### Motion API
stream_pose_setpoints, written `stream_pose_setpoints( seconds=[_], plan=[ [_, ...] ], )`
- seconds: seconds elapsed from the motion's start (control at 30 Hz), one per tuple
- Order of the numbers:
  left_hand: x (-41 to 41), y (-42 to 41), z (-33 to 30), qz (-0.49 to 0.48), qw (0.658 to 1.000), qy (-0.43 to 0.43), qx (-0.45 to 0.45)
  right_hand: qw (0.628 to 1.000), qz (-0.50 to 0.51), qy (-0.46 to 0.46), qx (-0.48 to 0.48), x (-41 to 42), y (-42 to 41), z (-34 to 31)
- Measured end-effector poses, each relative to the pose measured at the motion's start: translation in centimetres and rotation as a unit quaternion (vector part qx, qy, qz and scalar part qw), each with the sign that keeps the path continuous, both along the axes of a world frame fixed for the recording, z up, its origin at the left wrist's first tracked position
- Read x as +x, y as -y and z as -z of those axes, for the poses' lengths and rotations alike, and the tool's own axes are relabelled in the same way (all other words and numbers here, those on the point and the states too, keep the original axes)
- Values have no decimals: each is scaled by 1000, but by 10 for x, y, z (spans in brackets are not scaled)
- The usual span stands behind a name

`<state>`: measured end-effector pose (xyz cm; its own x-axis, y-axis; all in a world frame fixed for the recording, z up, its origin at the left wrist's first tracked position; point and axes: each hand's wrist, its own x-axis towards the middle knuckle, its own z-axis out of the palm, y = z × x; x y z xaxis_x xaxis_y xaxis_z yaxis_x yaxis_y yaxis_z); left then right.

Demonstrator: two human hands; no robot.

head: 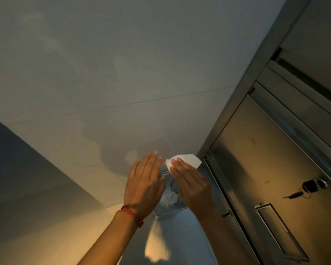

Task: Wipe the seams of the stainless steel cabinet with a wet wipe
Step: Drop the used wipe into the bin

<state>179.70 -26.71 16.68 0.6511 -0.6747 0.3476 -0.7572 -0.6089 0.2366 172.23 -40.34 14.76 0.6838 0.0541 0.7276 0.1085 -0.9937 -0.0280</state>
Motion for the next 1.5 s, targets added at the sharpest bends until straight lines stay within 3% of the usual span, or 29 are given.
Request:
stream_pose_setpoints(
  seconds=[0.6,1.5],
  plan=[
    [-17,47,83,-65,988,-111,88,996,-73,-47,14,3,55,84],
    [-36,84,196,-66,978,-129,151,988,-121,-87,48,0,90,209]
  ],
)
